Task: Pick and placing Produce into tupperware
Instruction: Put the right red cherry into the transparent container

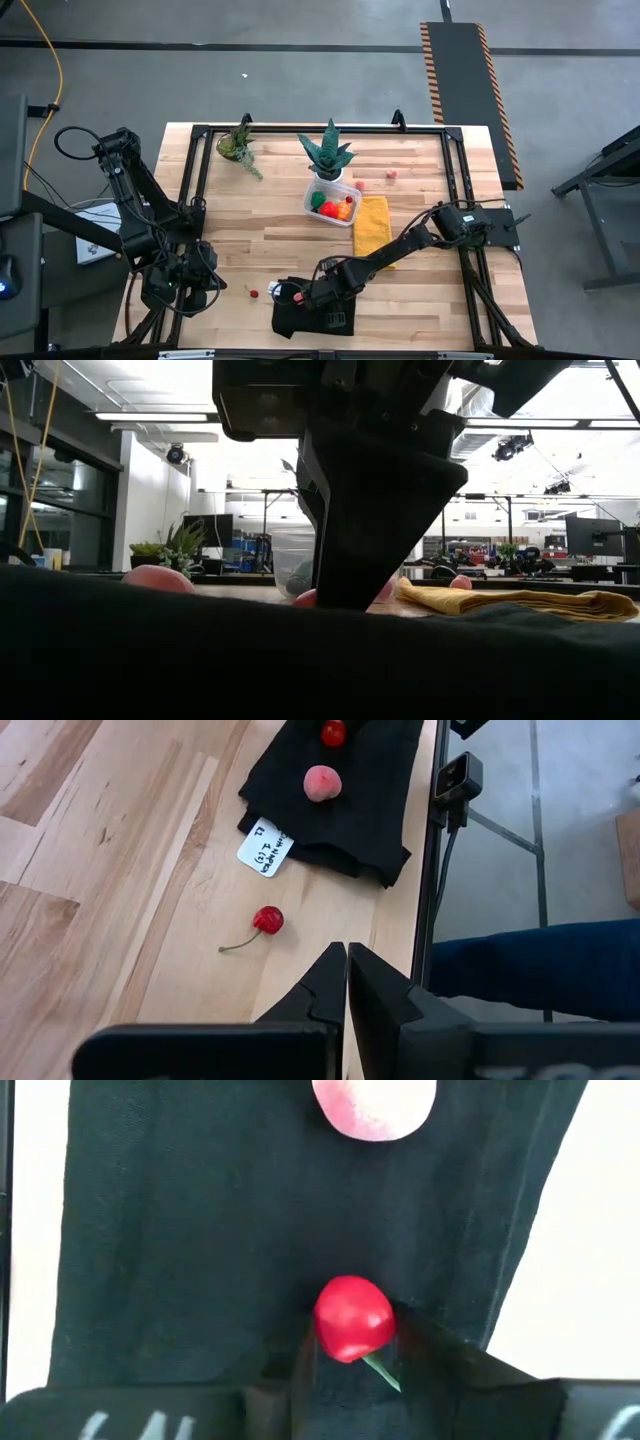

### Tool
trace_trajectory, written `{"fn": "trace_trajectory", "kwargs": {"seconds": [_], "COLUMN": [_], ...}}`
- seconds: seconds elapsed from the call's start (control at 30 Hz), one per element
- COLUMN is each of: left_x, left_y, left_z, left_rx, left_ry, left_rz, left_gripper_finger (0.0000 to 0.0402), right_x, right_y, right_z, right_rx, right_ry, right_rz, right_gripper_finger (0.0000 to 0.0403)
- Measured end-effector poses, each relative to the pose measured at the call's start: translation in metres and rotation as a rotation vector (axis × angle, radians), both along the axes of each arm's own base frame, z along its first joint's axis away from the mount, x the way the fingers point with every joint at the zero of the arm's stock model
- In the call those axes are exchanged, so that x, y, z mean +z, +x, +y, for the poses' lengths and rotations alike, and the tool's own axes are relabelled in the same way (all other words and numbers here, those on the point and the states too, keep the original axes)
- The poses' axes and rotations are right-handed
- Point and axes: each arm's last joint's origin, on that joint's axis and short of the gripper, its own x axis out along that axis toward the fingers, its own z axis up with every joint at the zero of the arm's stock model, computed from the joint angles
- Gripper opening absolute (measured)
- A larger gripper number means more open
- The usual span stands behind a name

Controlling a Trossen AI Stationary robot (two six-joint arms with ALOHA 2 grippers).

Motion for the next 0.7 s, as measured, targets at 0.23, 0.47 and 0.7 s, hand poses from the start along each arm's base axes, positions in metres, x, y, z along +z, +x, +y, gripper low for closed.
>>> {"fn": "trace_trajectory", "kwargs": {"seconds": [0.23,0.47,0.7], "left_x": [0.0,-0.001,-0.001], "left_y": [0.0,-0.001,-0.001], "left_z": [0.0,0.001,0.001], "left_rx": [0.0,0.0,0.0], "left_ry": [0.004,0.013,0.015], "left_rz": [0.003,0.008,0.009], "left_gripper_finger": [0.0005,0.0005,0.0005], "right_x": [0.004,0.031,0.055], "right_y": [-0.001,0.003,0.004], "right_z": [0.0,0.001,0.001], "right_rx": [-0.01,-0.002,-0.009], "right_ry": [0.004,-0.007,-0.039], "right_rz": [0.007,0.004,0.012], "right_gripper_finger": [0.0094,0.0093,0.0093]}}
